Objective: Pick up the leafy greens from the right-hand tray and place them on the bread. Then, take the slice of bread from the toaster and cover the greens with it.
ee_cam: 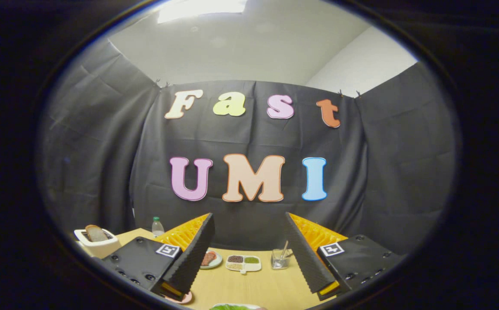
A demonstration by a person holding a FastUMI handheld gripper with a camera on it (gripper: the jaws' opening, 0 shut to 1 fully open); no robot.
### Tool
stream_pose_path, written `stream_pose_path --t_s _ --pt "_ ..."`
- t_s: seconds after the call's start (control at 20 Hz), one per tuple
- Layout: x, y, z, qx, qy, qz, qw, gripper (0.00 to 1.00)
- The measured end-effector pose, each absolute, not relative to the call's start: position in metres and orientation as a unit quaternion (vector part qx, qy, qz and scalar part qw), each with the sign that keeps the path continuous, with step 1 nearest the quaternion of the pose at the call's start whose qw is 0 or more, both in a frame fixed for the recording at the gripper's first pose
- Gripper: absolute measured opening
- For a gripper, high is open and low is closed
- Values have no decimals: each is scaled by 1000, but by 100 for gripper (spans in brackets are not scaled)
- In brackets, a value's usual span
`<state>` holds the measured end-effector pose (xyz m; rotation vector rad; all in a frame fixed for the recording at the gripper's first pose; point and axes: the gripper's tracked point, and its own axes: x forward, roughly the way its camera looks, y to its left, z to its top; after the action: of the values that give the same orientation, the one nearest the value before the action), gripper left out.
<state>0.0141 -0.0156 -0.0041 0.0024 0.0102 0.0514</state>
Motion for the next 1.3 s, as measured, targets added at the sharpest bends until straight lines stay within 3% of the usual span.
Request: stream_pose_path --t_s 0.65,1.3 --pt "25 -31 -21 -11 16 54 998 100" --pt "38 -37 -108 -40 106 134 984 100"
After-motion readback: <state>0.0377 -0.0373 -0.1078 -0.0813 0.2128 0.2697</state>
